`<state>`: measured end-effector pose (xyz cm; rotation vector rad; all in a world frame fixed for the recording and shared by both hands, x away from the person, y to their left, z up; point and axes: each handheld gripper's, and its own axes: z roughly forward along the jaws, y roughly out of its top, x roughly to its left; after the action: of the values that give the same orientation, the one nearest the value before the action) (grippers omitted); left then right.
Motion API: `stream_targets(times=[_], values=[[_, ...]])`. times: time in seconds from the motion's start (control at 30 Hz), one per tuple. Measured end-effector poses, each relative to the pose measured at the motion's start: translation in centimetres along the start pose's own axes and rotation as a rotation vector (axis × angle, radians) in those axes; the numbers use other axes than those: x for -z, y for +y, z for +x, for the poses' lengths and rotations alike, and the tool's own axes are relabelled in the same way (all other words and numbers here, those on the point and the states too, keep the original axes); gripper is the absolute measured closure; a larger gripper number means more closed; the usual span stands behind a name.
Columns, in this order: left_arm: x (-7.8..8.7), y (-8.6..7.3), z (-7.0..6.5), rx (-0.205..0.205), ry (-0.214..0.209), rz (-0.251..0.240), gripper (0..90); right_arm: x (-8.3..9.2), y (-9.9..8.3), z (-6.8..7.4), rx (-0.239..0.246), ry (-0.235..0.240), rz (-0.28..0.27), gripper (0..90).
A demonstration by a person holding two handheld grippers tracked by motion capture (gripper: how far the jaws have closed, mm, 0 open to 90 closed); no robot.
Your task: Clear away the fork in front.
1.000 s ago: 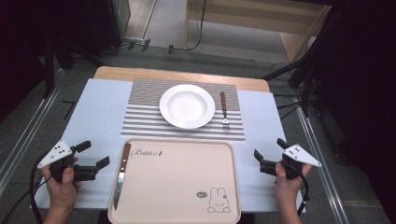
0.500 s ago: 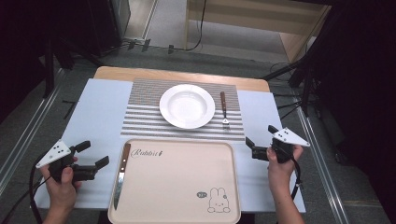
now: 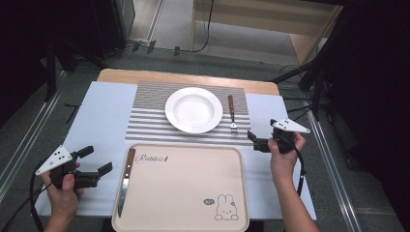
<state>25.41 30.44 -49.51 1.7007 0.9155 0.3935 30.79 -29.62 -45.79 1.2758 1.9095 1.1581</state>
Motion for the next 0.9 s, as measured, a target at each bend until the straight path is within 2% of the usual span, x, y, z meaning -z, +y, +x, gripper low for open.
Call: stream_targets(times=[0.43, 0.9], values=[[0.1, 0.0, 0.1, 0.007, 0.007, -0.005, 0.0, -2.0, 2.4, -0.5, -0.014, -0.004, 0.021, 0.0], [0.1, 0.0, 0.2, 0.011, 0.002, -0.008, 0.0, -3.4, 3.1, -1.3, -0.032, -0.008, 0.066, 0.0]])
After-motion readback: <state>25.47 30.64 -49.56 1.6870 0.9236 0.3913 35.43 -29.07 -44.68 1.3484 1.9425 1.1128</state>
